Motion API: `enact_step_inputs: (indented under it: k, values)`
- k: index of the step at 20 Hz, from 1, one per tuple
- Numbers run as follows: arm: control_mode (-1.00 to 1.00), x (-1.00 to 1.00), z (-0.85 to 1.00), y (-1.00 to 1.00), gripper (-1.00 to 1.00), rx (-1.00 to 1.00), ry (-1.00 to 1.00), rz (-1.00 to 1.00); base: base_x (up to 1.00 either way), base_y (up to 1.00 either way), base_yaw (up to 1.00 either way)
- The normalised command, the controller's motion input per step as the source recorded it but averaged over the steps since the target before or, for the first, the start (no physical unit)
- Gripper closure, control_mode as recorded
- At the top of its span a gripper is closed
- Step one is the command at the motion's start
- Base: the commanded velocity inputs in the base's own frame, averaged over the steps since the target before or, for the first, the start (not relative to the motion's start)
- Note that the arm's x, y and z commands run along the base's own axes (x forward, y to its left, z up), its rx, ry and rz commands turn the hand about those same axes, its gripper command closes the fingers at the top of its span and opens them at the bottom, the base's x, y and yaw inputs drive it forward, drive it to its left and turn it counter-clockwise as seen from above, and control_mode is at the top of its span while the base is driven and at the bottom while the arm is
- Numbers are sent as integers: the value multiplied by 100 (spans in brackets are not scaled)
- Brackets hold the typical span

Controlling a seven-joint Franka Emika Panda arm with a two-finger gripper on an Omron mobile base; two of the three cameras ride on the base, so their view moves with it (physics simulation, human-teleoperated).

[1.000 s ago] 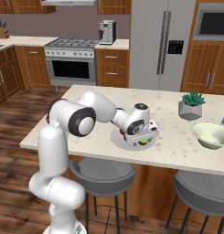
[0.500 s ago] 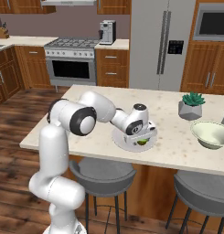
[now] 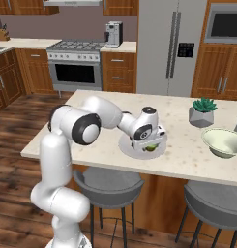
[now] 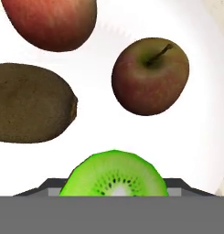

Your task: Take the fruits from the plate on the dining counter and place two fruits in each bowl.

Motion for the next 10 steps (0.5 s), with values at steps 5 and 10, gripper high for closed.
enact_step_inputs:
  k: [5,10]
  values:
    - [-100,-7,56,41,100,1,0,-1,0,0,0]
    - [-100,-1,23,84,100,0,0,-10,0,0,0]
